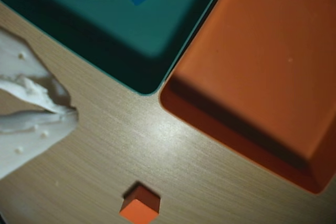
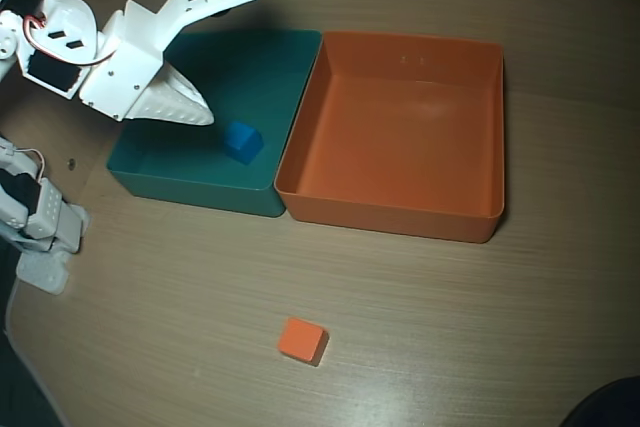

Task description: Grasp a cube and put it in the box.

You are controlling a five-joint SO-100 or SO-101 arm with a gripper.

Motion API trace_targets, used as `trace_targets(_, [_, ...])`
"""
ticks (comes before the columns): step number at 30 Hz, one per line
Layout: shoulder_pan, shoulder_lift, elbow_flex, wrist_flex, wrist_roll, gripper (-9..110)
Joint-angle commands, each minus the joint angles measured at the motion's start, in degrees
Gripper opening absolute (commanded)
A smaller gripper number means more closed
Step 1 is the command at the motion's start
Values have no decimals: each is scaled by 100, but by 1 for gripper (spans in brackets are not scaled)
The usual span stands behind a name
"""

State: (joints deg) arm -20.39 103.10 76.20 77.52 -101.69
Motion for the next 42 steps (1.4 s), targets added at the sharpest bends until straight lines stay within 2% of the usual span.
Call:
trace_targets(1, [35, 299, -70, -53, -26, -6])
trace_targets(9, [1081, 220, -79, -141, -26, -6])
trace_targets(20, [2206, -1055, -70, -1863, -18, -6])
trace_targets(29, [2549, -1951, -70, -3006, -18, -6])
trace_targets(42, [2742, -2057, 35, -3103, -26, -5])
